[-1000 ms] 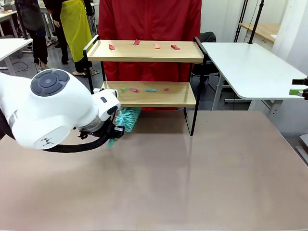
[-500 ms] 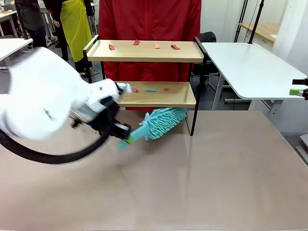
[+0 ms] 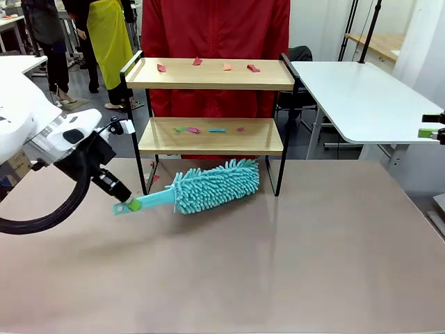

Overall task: Clean the shelf.
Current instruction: Clean the specific section of the Shelf indicated by the human with the Duster.

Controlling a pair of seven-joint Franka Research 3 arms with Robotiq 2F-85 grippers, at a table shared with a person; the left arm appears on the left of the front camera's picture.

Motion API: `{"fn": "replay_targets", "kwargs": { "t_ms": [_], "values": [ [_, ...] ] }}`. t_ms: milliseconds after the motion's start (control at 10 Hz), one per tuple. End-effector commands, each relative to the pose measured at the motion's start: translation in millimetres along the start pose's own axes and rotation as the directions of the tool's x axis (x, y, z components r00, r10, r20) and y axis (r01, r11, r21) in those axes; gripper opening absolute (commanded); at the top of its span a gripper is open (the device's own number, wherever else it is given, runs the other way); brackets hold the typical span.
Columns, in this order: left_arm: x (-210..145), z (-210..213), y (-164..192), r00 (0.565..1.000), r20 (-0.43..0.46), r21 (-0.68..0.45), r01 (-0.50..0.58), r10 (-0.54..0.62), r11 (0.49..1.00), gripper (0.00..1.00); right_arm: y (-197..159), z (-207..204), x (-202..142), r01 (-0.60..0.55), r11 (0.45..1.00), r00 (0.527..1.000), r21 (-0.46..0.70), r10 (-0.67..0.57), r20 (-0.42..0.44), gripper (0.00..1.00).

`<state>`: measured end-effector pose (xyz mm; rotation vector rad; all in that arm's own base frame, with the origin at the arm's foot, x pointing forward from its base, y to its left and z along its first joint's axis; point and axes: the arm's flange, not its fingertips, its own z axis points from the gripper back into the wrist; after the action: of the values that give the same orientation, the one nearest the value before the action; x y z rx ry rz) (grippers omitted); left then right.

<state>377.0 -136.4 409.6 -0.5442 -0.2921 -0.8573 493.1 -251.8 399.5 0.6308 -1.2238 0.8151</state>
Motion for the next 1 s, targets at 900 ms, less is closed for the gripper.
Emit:
{"fn": "replay_targets", "kwargs": {
  "t_ms": [900],
  "values": [
    [-9.9, 138.7, -7.1, 0.938, -0.343, 0.077, 0.082, -0.051, 0.994, 0.13, 0.2, -0.9, 3.5, -0.006, 1.0, 1.0, 0.0, 0.006, 0.002, 1.0]
  ]
}}
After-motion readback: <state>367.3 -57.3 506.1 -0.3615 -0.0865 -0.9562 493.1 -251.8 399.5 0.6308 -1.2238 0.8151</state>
